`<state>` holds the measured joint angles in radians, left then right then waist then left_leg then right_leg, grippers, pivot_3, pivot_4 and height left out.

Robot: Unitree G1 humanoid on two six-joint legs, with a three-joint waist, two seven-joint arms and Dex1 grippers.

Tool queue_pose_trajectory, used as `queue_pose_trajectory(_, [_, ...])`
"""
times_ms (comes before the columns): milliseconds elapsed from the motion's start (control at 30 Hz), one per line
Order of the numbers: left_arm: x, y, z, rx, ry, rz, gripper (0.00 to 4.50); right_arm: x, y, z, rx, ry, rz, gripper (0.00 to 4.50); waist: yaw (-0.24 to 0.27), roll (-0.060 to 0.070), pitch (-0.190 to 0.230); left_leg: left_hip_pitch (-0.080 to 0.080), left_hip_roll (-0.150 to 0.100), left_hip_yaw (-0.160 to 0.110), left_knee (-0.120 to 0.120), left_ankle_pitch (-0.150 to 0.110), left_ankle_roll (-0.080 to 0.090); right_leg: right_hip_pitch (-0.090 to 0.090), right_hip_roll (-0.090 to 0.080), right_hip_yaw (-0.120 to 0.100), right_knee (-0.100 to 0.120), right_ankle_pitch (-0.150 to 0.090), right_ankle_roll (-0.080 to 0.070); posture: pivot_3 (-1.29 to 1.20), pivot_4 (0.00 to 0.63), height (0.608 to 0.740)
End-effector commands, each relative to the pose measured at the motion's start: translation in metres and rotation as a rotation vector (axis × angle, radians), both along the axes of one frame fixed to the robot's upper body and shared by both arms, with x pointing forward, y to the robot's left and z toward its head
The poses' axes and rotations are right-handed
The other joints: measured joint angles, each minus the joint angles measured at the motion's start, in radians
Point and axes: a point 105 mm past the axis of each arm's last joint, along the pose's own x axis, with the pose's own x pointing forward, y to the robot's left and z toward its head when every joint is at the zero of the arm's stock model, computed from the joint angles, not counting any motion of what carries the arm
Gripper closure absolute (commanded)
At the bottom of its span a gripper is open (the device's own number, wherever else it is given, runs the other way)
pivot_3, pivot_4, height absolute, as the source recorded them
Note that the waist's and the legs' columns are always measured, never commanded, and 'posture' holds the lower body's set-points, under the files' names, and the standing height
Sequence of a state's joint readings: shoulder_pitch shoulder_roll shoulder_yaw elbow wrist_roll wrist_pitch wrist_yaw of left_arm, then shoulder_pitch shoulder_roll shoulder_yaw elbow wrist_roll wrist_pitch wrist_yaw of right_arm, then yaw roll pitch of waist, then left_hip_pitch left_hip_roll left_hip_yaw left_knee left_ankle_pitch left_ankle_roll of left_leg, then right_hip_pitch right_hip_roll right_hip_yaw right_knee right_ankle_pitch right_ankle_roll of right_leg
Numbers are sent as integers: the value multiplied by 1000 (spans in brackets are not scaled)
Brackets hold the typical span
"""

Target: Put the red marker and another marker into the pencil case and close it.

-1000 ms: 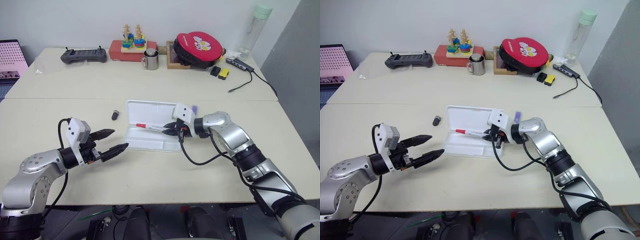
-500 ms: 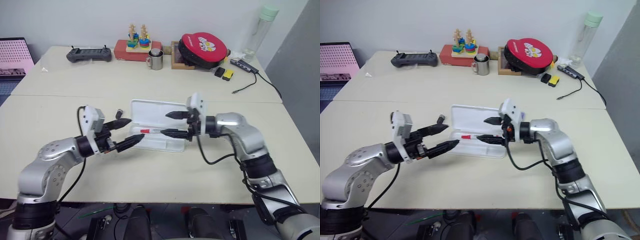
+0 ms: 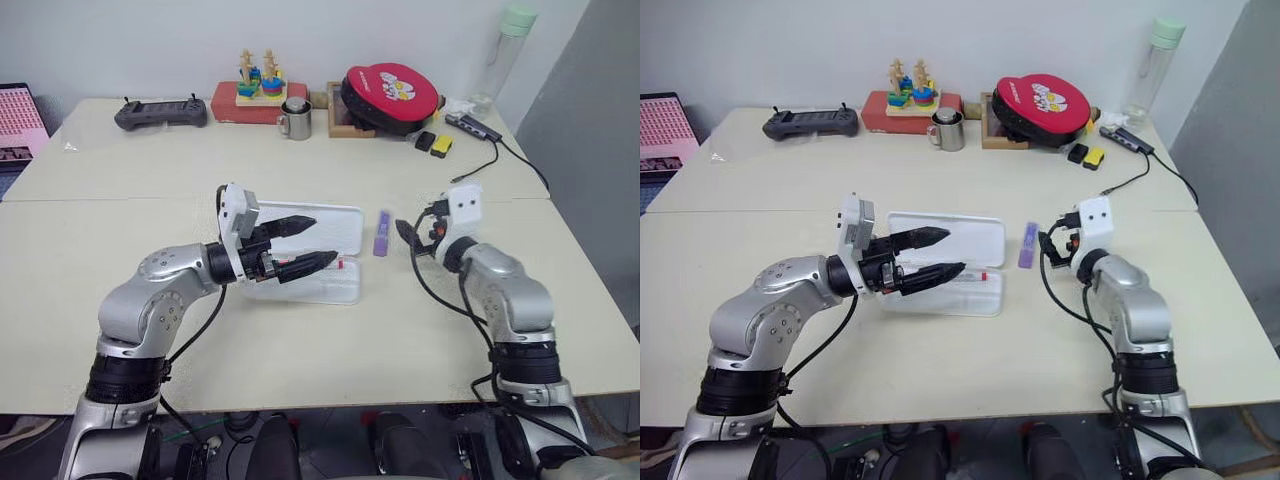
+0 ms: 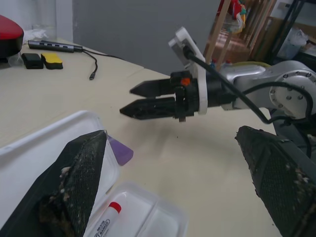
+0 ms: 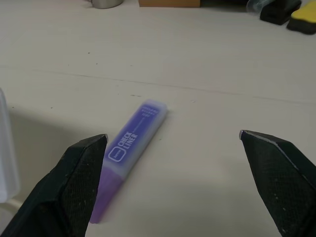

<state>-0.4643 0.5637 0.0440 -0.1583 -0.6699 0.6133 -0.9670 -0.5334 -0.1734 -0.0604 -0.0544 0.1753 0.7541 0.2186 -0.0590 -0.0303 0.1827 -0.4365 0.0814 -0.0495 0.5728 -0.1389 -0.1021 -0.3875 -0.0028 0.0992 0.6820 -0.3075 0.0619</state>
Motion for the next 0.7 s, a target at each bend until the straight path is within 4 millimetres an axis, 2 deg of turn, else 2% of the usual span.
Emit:
queue_pose_trajectory(33, [2, -1, 9, -15, -47, -16, 0, 4, 12, 0, -8, 10, -21, 11, 1, 0, 0, 0, 0, 0, 0, 0, 0, 0, 0, 0, 0, 0, 0, 0, 150, 740])
queue_pose_trajectory(233, [1, -1, 7, -14, -56, -20, 0, 8, 25, -7, -7, 39, -31, 11, 2, 0, 0, 0, 0, 0, 0, 0, 0, 0, 0, 0, 0, 0, 0, 0, 150, 740])
queue_pose_trajectory(500, [1, 3, 6, -21, -60, -2, 0, 2, 34, -47, -137, 145, -27, 11, 2, 0, 0, 0, 0, 0, 0, 0, 0, 0, 0, 0, 0, 0, 0, 0, 150, 740])
queue_pose_trajectory(600, [1, 2, 5, -23, -61, -1, 0, 1, 32, -53, -166, 158, -40, 11, 2, 0, 0, 0, 0, 0, 0, 0, 0, 1, 0, 0, 0, 0, 0, 0, 150, 740])
queue_pose_trajectory(633, [0, 2, 4, -24, -59, -1, 0, 3, 27, -51, -175, 148, -71, 353, 2, 0, 0, 0, 0, 0, 0, 0, 0, 1, 0, 0, 0, 0, 0, 0, 150, 740])
queue_pose_trajectory(667, [0, 3, 4, -24, -58, 0, 0, 5, 22, -49, -172, 138, -91, 437, 2, 0, 0, 0, 0, 0, 0, 0, 0, 1, 0, 0, 0, 0, 0, 0, 150, 740])
queue_pose_trajectory(700, [0, 3, 4, -24, -58, 1, 0, 6, 19, -47, -169, 132, -103, 786, 2, 0, 0, 0, 0, -1, 0, 0, 0, 1, 0, -1, 0, 0, 0, 0, 150, 740])
